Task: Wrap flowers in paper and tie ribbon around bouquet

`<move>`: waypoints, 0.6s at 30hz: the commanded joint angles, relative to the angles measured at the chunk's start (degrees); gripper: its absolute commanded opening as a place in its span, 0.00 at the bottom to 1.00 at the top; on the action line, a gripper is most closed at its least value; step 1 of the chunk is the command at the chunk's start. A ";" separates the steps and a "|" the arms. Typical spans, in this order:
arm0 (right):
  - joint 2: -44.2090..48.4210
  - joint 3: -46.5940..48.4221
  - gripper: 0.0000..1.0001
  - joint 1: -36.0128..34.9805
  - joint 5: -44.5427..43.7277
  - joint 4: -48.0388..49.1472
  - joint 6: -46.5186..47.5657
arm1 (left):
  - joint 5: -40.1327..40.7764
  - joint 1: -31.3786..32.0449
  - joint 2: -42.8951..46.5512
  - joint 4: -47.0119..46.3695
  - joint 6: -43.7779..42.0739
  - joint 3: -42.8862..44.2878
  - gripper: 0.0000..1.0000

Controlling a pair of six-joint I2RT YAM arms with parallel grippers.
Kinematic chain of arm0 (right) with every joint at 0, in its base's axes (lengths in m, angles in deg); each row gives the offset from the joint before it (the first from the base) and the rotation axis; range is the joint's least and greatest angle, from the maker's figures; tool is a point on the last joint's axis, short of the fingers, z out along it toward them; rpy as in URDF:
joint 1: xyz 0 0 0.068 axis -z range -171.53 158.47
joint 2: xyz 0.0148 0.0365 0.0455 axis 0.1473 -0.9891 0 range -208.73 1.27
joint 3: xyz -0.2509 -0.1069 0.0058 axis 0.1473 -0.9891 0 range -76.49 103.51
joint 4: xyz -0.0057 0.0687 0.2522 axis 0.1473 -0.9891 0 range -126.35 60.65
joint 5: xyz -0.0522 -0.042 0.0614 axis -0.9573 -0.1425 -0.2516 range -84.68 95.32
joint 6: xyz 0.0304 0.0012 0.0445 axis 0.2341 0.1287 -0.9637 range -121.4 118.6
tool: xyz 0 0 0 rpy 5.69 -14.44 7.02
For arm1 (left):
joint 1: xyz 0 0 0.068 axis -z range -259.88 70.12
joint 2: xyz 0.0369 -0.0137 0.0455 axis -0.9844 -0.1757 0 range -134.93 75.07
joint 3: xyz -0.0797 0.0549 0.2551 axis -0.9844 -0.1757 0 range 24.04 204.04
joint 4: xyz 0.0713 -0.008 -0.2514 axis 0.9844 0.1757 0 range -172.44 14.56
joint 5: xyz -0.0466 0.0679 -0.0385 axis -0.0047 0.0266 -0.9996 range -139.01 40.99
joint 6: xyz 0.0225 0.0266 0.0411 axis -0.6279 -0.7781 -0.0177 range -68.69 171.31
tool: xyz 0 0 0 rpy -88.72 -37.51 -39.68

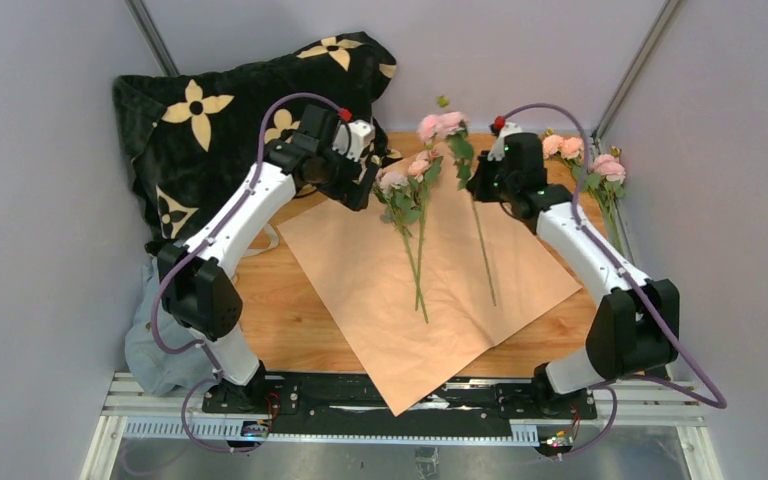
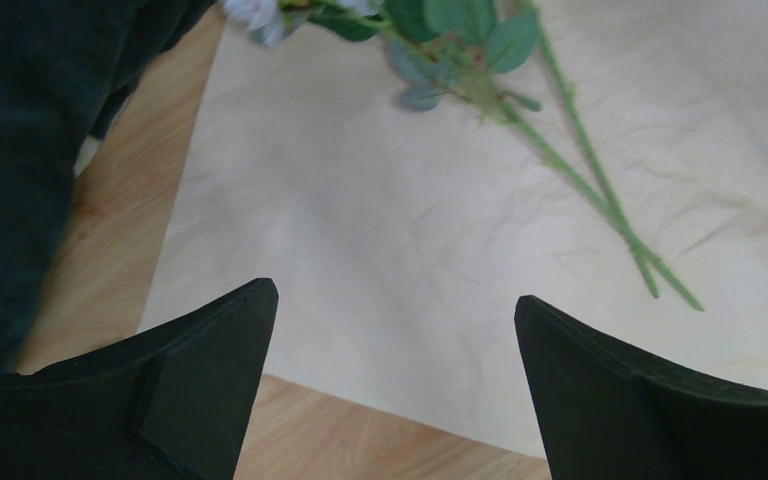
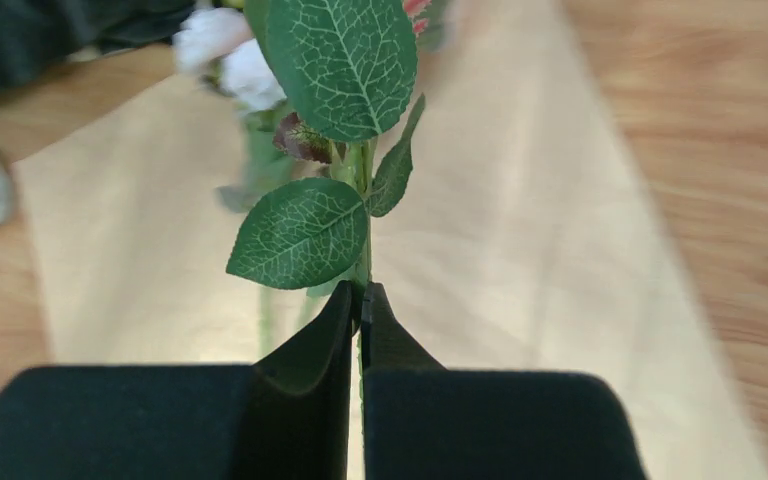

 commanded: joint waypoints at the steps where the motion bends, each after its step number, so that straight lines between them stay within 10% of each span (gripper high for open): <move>1: -2.31 -6.32 0.00 -8.15 3.16 12.40 -17.38 | 2.75 -5.05 4.24 -2.05 -3.18 -7.95 1.00; 12: -21.76 -0.99 0.00 -17.28 -2.22 17.17 -24.00 | 3.33 -11.59 10.94 -5.70 -7.44 -19.37 1.00; 16: -22.97 6.47 0.51 -14.70 -0.70 4.57 -15.82 | 2.15 -11.82 10.36 -5.50 -7.20 -18.98 1.00; 18: -19.17 8.14 0.59 -12.47 -0.52 0.08 -9.38 | 1.87 -11.91 9.80 -4.56 -7.24 -18.51 1.00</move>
